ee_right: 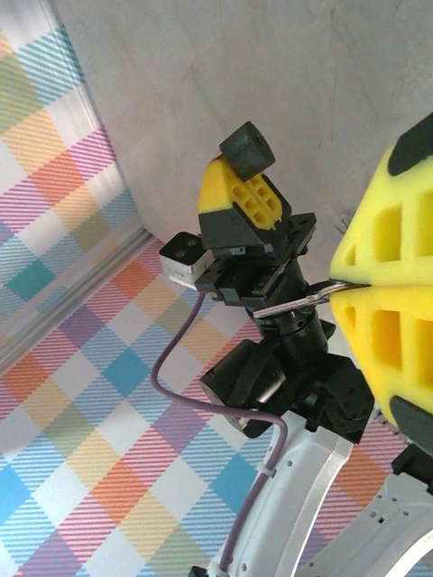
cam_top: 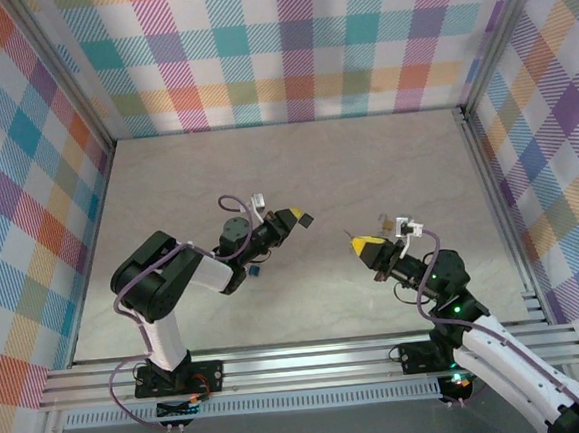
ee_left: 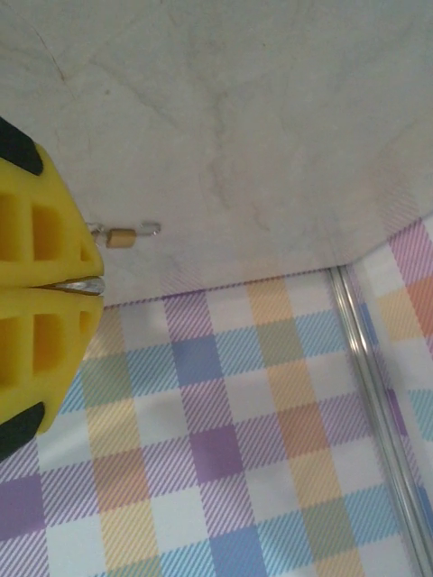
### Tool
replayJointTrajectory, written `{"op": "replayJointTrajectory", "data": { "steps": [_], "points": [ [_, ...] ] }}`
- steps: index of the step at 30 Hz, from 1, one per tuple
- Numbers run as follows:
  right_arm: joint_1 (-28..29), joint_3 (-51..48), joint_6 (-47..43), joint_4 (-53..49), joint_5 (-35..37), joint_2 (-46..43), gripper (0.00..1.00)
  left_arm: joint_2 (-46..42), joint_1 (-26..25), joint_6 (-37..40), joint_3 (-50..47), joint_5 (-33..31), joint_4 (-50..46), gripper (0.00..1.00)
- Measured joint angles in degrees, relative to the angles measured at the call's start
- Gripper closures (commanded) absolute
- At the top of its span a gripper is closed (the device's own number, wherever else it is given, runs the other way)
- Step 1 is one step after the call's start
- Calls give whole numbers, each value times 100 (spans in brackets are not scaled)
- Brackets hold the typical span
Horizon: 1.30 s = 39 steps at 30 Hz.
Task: Lock with the key
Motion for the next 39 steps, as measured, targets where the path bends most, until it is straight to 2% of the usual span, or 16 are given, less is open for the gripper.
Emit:
{"op": "replayJointTrajectory", "data": {
  "steps": [8, 14, 20, 27, 39],
  "points": [
    [0, 31, -179, -831, 20, 116, 100, 101, 7, 199, 363, 116, -1121, 100],
    [0, 31, -181, -887, 17, 229, 100, 96, 9, 498, 638, 83, -2422, 100],
    [0, 39, -181, -911, 13, 247, 100, 98, 17, 741, 905, 74, -3265, 100],
    [0, 42, -179, -970, -26, 243, 100, 109, 26, 1156, 1401, 72, -4103, 100],
    [0, 42, -179, -975, -87, 247, 100, 483, 157, 1631, 2026, 125, -4900, 100]
  ]
}}
